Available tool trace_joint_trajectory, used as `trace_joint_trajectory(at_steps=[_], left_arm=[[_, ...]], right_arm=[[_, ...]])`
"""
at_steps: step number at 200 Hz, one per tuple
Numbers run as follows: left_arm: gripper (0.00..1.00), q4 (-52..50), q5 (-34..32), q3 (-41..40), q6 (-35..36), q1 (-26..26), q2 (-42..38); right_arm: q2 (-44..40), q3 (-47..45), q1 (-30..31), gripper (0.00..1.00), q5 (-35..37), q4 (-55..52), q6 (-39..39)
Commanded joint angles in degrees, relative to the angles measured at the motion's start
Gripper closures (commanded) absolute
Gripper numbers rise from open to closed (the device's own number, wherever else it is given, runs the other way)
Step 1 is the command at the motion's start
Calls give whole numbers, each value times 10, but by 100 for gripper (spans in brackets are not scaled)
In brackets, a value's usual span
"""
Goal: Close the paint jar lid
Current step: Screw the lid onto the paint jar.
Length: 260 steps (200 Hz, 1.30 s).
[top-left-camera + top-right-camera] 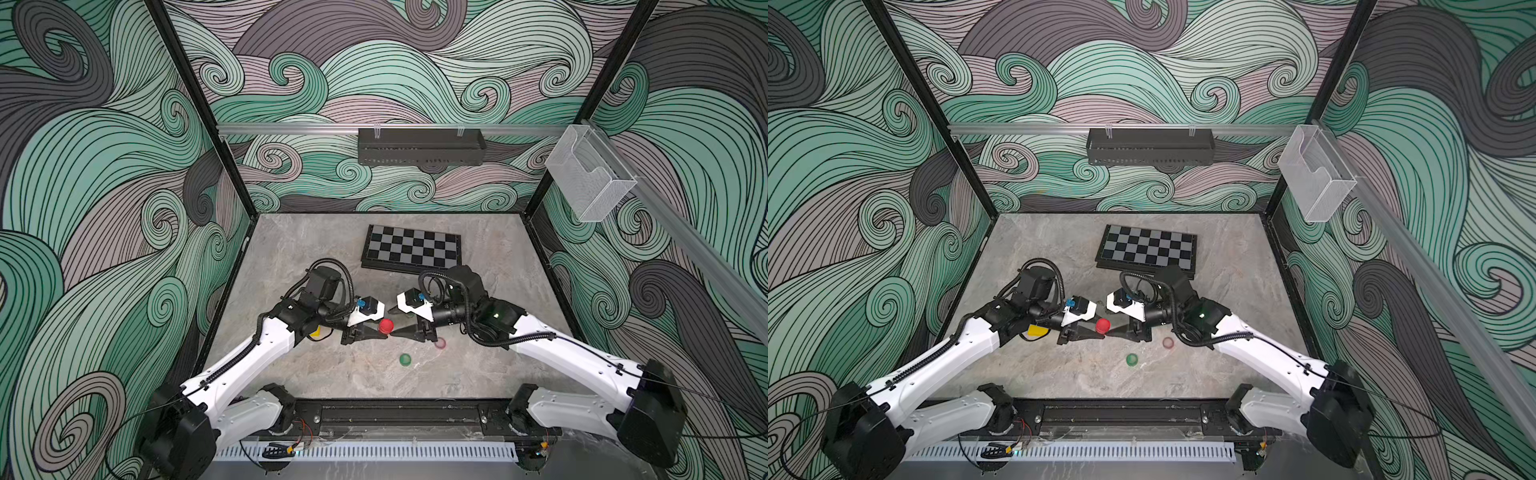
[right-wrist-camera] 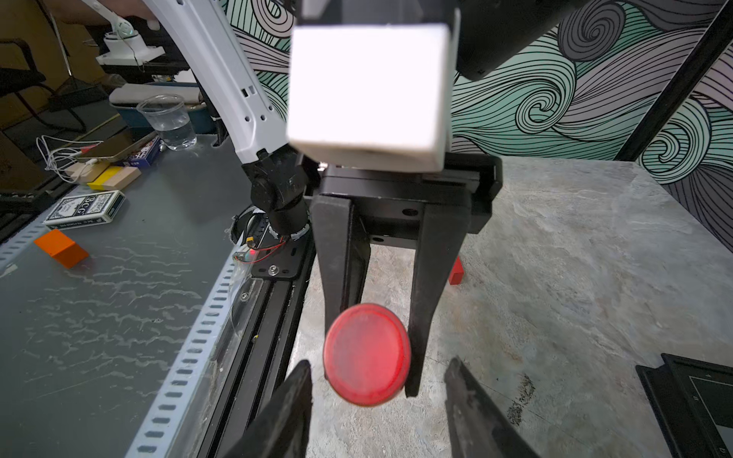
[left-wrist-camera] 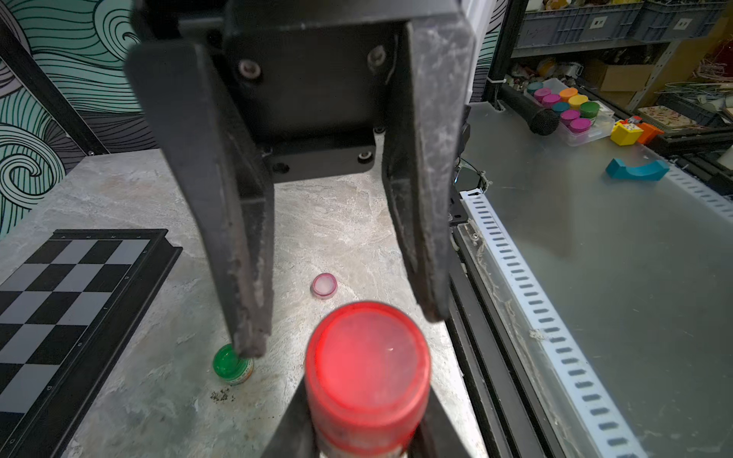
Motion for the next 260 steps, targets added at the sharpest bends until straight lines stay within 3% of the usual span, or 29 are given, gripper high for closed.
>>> trace_joint_trajectory(at_steps=[1, 87, 134, 157, 173, 206, 260], left_arm=[[74, -12, 23, 25, 23, -2, 4], [74, -12, 22, 26, 23, -2, 4], [74, -9, 17, 27, 22, -2, 4], [74, -4, 1, 28, 16, -2, 1], [75, 3, -14, 28, 12, -2, -5], [77, 52, -48, 8, -12, -2, -24], [78, 146, -118, -29, -56, -2, -58]], right_arm=[[18, 27, 13, 48, -4, 12, -34], [29, 30, 23, 56, 22, 8, -38], [34, 30, 30, 74, 44, 14, -28], [39, 30, 36, 89, 81, 29, 2], [40, 23, 41, 98, 121, 53, 42], [43, 14, 56, 100, 215, 105, 141], [67, 45, 139, 100, 526, 90, 396]])
